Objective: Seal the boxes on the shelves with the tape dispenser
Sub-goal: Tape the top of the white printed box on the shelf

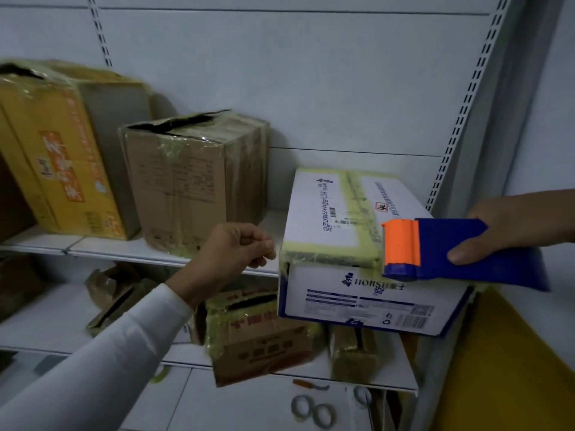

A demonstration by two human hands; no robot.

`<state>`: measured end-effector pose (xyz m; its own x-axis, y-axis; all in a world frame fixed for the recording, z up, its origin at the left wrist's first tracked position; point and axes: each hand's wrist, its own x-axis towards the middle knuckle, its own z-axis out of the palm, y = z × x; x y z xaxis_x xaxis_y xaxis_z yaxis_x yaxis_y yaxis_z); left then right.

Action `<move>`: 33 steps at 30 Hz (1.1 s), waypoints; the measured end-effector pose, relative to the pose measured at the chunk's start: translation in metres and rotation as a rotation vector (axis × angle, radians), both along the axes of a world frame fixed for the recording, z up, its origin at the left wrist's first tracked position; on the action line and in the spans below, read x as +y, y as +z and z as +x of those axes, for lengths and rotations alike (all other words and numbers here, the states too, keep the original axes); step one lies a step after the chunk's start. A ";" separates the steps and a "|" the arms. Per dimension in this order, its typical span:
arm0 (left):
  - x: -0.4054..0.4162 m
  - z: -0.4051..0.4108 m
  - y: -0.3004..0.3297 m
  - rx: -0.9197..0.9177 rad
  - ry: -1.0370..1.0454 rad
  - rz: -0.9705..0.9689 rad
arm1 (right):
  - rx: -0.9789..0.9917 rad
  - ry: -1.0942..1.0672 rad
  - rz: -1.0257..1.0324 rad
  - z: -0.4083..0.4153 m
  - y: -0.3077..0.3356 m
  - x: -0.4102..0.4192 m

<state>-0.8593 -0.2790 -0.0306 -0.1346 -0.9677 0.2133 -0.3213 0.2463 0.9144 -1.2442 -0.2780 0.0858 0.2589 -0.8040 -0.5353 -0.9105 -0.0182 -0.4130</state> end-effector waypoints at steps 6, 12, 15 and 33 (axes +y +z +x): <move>0.000 -0.008 -0.018 0.010 0.040 -0.011 | -0.001 -0.003 0.003 0.006 -0.001 0.004; 0.002 -0.011 -0.031 -0.281 0.227 -0.121 | -0.002 0.006 0.000 0.013 0.001 0.012; 0.003 -0.012 -0.024 -0.198 0.128 -0.368 | -0.006 0.001 -0.010 0.016 0.002 0.015; -0.013 -0.081 0.011 -1.042 -0.249 -0.770 | -0.004 -0.026 -0.077 0.031 0.004 0.027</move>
